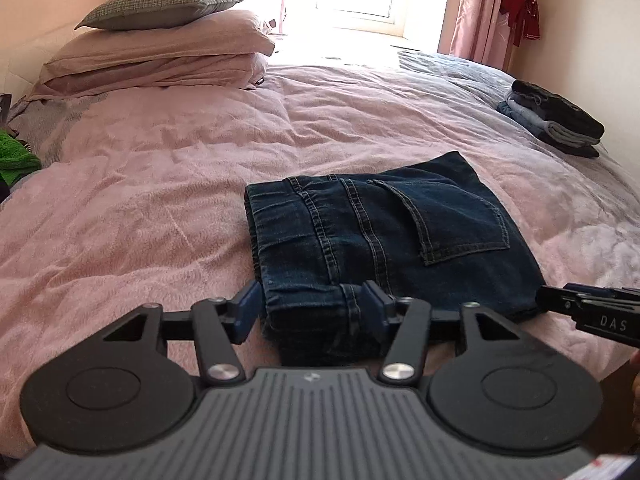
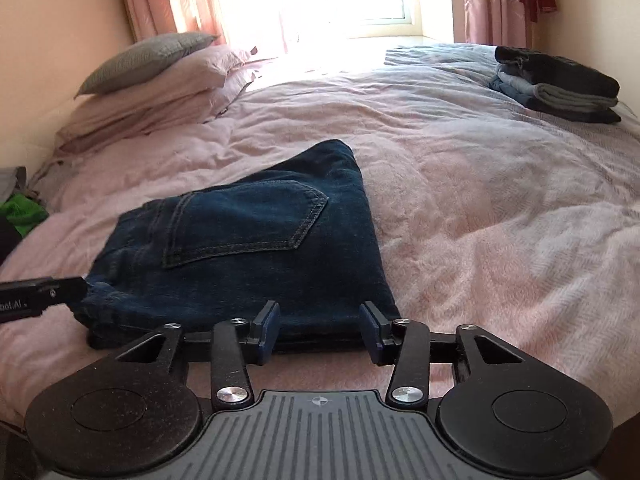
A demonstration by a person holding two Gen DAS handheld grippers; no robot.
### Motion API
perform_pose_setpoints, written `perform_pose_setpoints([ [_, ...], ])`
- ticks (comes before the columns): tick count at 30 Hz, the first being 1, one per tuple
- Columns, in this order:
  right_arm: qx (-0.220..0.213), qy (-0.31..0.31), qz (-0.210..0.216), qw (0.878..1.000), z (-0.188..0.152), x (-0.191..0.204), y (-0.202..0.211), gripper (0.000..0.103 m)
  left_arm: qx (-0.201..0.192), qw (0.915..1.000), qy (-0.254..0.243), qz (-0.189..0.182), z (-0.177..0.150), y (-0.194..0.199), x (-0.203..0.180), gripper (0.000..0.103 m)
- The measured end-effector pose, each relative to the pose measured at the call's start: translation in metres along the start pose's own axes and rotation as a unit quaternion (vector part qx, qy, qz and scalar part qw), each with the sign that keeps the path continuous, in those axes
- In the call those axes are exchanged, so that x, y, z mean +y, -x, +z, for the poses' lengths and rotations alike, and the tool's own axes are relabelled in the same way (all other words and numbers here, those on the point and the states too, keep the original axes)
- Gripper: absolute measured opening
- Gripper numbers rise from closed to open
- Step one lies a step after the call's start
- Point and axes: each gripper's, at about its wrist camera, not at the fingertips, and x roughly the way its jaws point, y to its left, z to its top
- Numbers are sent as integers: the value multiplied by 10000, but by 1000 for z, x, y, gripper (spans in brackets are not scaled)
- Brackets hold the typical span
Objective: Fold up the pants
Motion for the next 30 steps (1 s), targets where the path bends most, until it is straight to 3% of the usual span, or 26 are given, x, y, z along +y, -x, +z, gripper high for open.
perform_pose_setpoints([
  [11,-190,234,250,9992,-26,38,65,64,7,9995,-288,-143,-33,66,-18,73],
  [30,-404,169,10,9990,-55,36,117,66,-285,9974,-607,-249,-51,115,-33,81],
])
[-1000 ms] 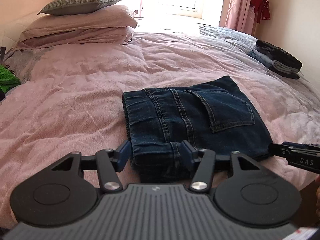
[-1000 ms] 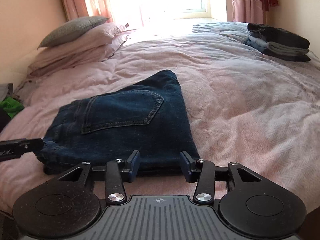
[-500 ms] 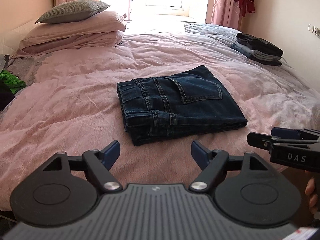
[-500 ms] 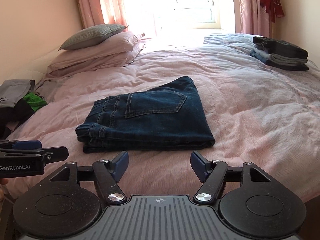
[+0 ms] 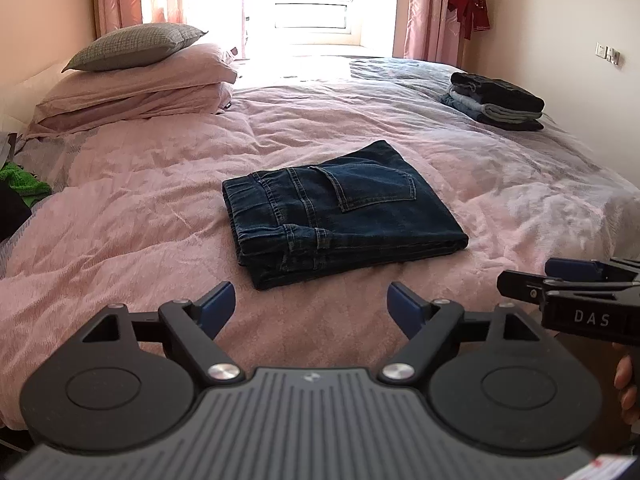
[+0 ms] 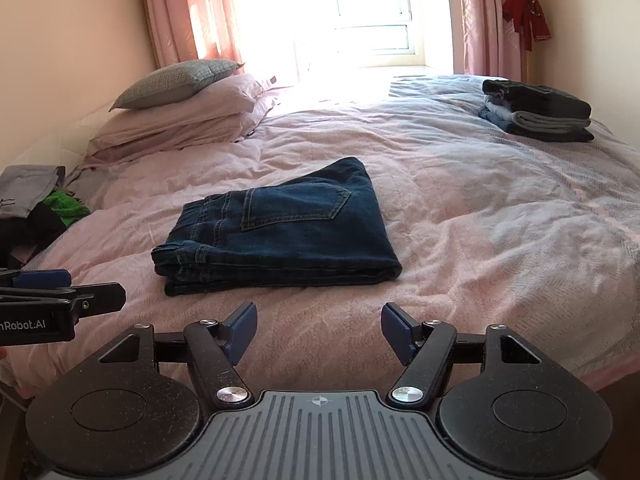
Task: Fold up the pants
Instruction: 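Open both tools and release the folded jeans, then grasp the folded jeans with the left tool while the right tool grasps its other side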
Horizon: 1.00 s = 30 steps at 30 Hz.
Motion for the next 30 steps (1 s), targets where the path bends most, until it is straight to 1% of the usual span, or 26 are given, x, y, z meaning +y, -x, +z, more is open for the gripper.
perform_pose_setpoints([
  [7,53,-15,23,10000,3,-6,-6,66,52,10000,1,28,2,-6,-1,82],
  [13,308,-23,35,9995,2,-12,-28,66,263,9996,60,35,4,-27,4,83],
  [16,481,-26,6,9988,3,-20,-45,66,276,9991,305,-44,9,-42,20,83],
  [18,548,-82,-62,9984,3,-28,-55,66,296,9970,689,-184,13,-54,40,83],
  [20,592,-203,-89,9980,6,-40,-65,66,339,9909,1224,-436,17,-69,65,83],
  [22,626,-404,-73,9972,11,-56,-76,66,458,9813,1763,-613,19,-87,90,82],
  [24,626,-627,21,9961,17,-71,-87,66,521,9696,2236,-846,20,-107,113,82],
  [27,571,-980,170,9934,28,-94,-103,66,662,9481,2841,-1265,19,-140,139,81],
  [30,565,-1343,320,9888,39,-116,-120,66,862,9224,3374,-1672,14,-175,157,80],
])
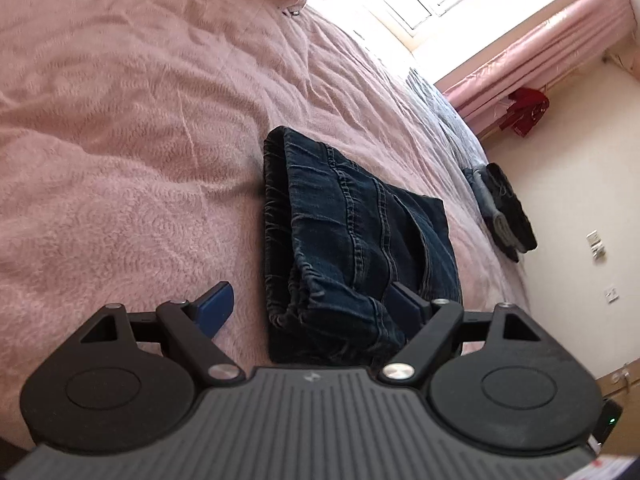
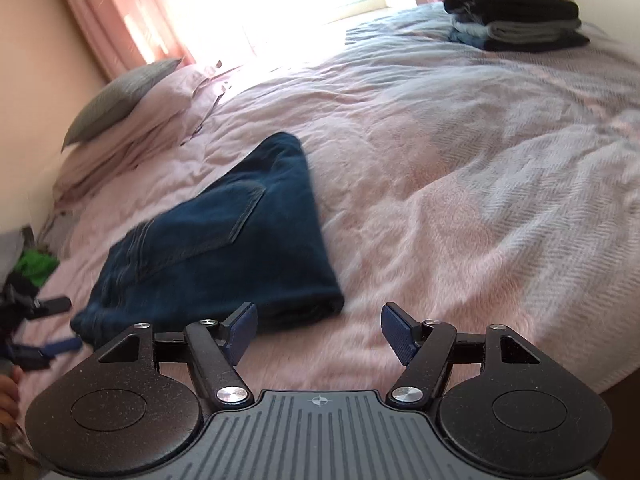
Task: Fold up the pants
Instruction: 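Grasp the folded jeans with the left tool while the right tool grasps its other side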
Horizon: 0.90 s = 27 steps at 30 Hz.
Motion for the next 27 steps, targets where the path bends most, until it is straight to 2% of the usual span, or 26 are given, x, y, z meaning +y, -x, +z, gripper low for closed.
perform_pose_setpoints([
  [3,8,-297,313,9991,17,-16,-16,66,151,9990,308,-286,10,-19,14,79],
  [8,150,-833,985,9915,44,-39,-55,66,376,9965,441,-611,23,-42,18,78],
  [13,439,-1402,1716,9741,62,-58,-103,66,578,9922,646,-893,31,-59,22,78],
  [18,731,-1536,2426,9551,78,-69,-138,65,673,9884,807,-1101,32,-64,30,78],
  [22,985,-1655,2863,9386,83,-78,-160,51,783,9891,735,-1009,35,-78,26,75],
  [24,1030,-1583,2931,9372,84,-80,-164,47,775,9903,689,-924,36,-81,22,72],
  [25,1049,-1569,2956,9365,84,-81,-164,45,763,9911,664,-867,36,-81,21,67],
  [26,1068,-1570,2978,9356,85,-82,-164,43,729,9919,650,-812,35,-79,22,55],
  [27,1073,-1517,2983,9362,85,-82,-164,42,684,9925,654,-777,33,-77,23,50],
])
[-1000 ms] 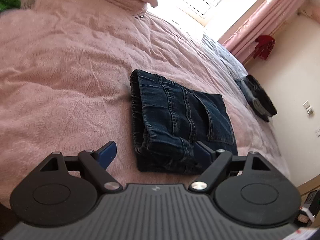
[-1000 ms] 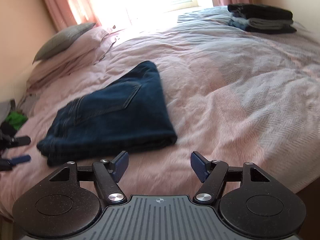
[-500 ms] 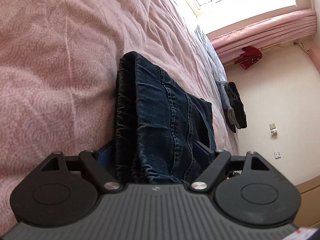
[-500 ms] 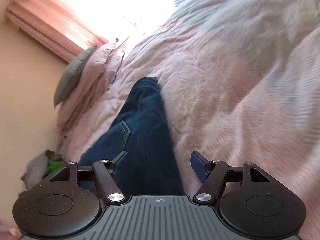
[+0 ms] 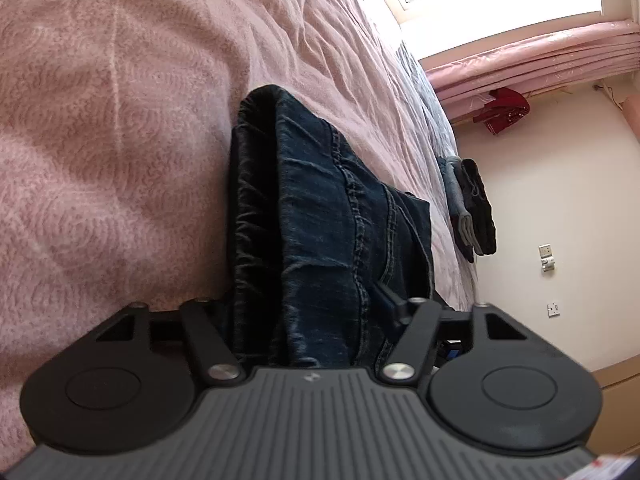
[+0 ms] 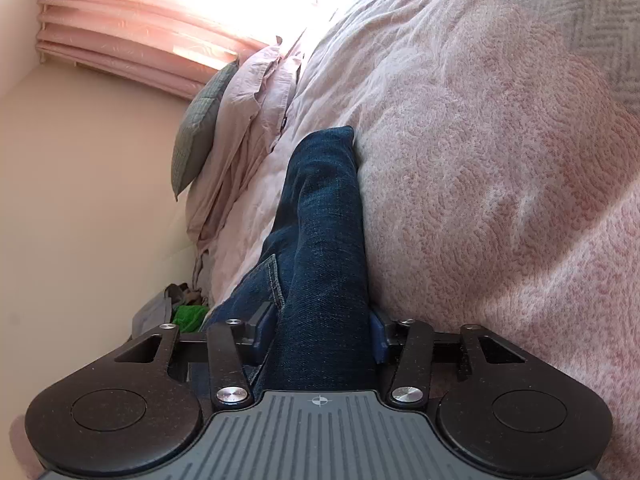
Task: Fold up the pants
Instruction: 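Grasp the folded jeans with the left tool while the right tool grasps its other side, then lift the folded jeans with both tools and carry them onto the dark clothes stack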
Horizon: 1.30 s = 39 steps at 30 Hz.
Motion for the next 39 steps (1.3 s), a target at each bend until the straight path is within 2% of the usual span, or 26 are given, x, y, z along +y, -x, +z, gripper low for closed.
perform_pose_setpoints([
  [2,37,148,-57,9999,0,4,-1,37,-122,9999,-30,7,-3,4,-1,41],
  [5,164,331,-66,9993,5,9,-2,29,-327,9984,-342,325,-10,8,-20,36],
  [8,261,257,-39,9993,12,14,1,27,-442,9958,-460,658,-13,11,-45,32],
  [11,240,401,-195,9987,18,32,14,26,-337,9943,-476,888,-11,14,-74,28],
  [13,222,278,-324,9988,25,46,30,26,-243,9938,-554,938,-9,17,-98,28],
  [18,-2,98,-573,9983,57,89,90,26,-27,9952,-654,724,3,15,-169,28],
  [23,-382,-128,-985,9943,95,135,155,26,307,9947,-892,412,18,-13,-255,28],
  [28,-931,-244,-1274,9872,134,159,225,26,645,9900,-1253,15,30,-61,-331,28],
  [33,-1395,-309,-1375,9801,189,145,283,26,788,9835,-1605,-274,39,-135,-402,28],
  [39,-1481,-122,-1321,9800,305,91,346,26,639,9823,-1723,-353,42,-244,-484,28],
])
